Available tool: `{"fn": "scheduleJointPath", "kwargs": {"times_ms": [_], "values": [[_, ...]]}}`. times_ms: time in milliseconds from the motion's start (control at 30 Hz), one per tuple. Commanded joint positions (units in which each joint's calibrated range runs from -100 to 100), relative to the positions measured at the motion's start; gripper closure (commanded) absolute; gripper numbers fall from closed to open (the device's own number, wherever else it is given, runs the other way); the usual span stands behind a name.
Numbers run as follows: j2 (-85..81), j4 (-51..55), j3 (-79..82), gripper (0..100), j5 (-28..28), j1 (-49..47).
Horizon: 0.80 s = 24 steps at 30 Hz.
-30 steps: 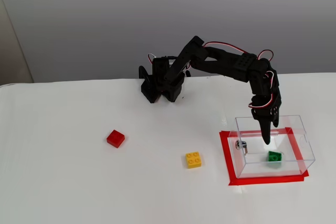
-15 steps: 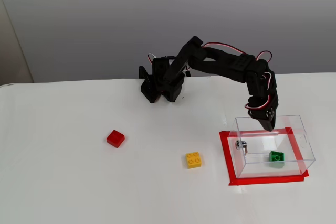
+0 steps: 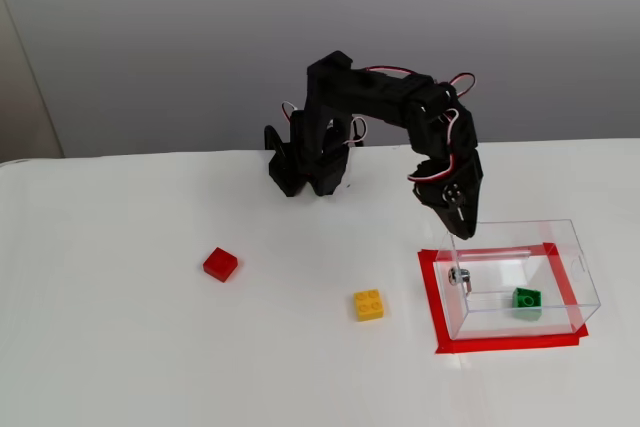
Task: Pick the green lego brick and place it into the transparent box
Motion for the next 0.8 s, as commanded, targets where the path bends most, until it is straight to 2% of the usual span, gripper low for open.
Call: {"fn": "scheduleJointPath", "kwargs": {"times_ms": [0,200,367,767], "values": [[-11.1,0.1,5.3,98,0.2,7.7],[-26.1,-0.6,15.5,98,0.5,23.2],[-34.9,-0.4,23.2,98,0.5,31.8],[-53.2,-0.5,42.9,98,0.4,35.4]]}}
